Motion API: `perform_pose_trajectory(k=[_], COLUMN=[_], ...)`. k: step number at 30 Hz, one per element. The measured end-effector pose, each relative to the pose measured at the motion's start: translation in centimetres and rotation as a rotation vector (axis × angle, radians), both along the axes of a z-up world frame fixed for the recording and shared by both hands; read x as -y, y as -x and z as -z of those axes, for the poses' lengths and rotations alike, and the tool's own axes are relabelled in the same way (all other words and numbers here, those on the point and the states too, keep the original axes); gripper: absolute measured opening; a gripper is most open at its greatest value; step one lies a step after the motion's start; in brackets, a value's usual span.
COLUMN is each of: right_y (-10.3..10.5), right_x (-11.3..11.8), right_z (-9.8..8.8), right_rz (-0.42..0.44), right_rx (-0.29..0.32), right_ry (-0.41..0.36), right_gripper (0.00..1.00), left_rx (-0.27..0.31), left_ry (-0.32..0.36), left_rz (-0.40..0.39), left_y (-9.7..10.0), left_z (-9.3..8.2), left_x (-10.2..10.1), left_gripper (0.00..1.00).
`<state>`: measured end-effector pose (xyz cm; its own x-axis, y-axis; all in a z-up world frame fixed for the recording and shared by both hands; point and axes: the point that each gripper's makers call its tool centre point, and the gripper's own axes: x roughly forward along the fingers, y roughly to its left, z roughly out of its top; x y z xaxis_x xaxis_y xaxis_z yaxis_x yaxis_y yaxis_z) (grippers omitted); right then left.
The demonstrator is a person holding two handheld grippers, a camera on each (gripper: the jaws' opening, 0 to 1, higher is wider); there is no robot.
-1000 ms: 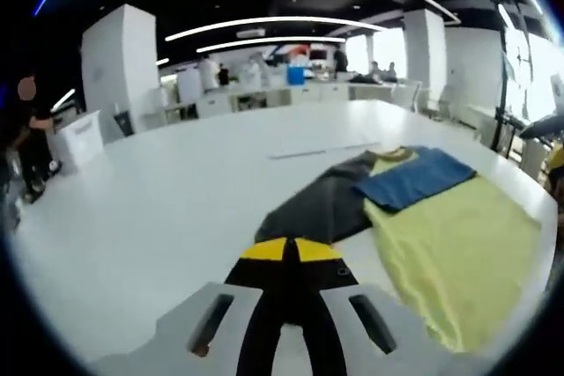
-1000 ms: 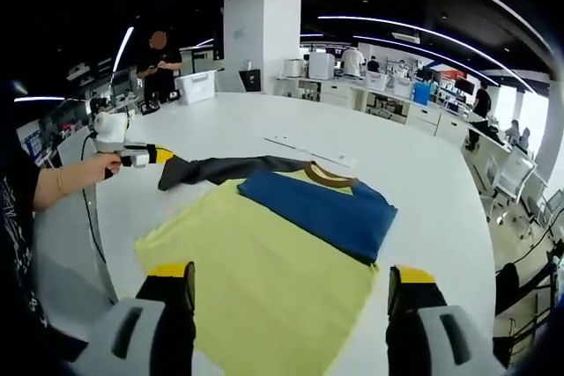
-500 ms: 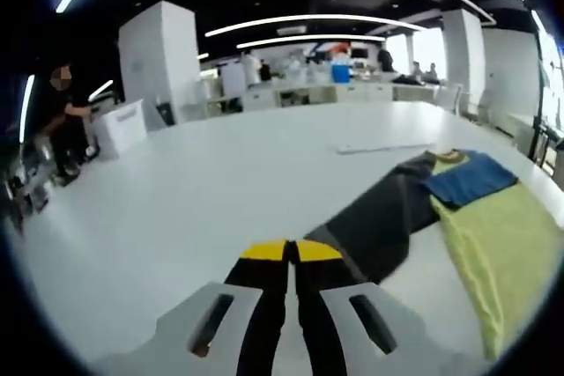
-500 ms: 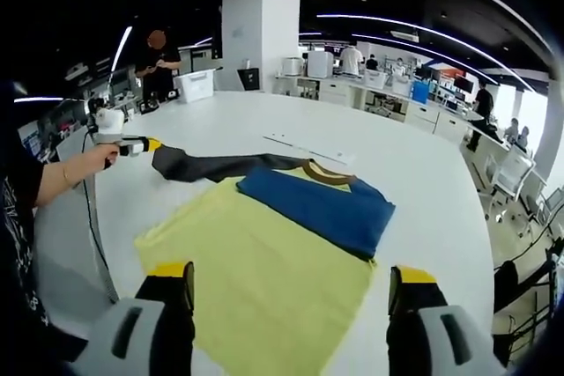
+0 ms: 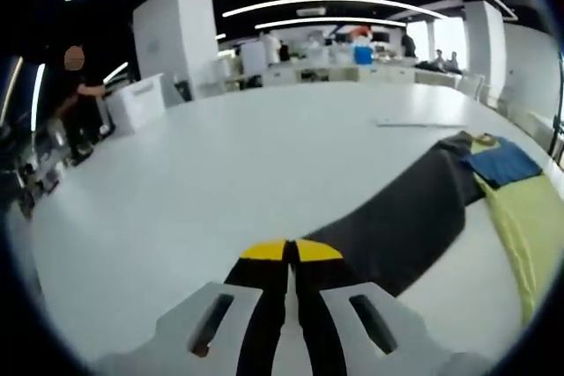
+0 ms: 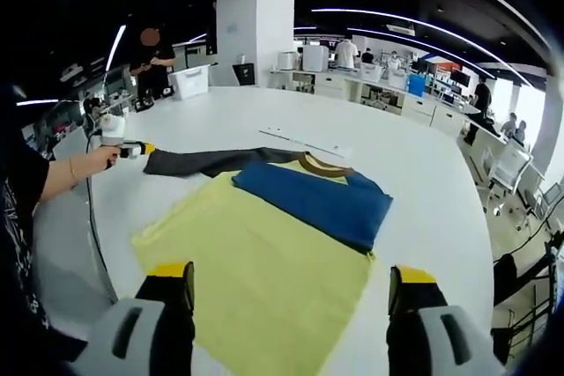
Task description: Fold the garment on the visible template until the final outline fits inside the template.
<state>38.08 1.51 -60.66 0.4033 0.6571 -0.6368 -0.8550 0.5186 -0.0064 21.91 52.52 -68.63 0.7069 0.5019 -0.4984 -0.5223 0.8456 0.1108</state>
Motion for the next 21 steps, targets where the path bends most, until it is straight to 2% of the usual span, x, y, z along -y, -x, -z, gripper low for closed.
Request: perform_pose_trajectory(k=[6, 15, 21], right_y=[0.0, 0.3, 0.3], right_x=[-0.4, -0.6, -0.7], right_z=[0.1, 0.4, 0.2], right_rz=[0.002, -0.01, -0.011], right_rx=[-0.002, -0.015, -0.016], right_ry=[0.002, -0.002, -0.018], right_gripper=[0.91, 0.93, 0.95], left_rx=[-0.015, -0.012, -0.032], left_ry=[0.002, -0.022, -0.032], left_rz=[-0.011, -0.026, -0.024], left_y=[0.2, -1.3, -1.9], left_z=[0.7, 0.6, 0.9], left_x=[-1.1, -3.1, -4.0], left_gripper=[0.0, 0.0, 0.0])
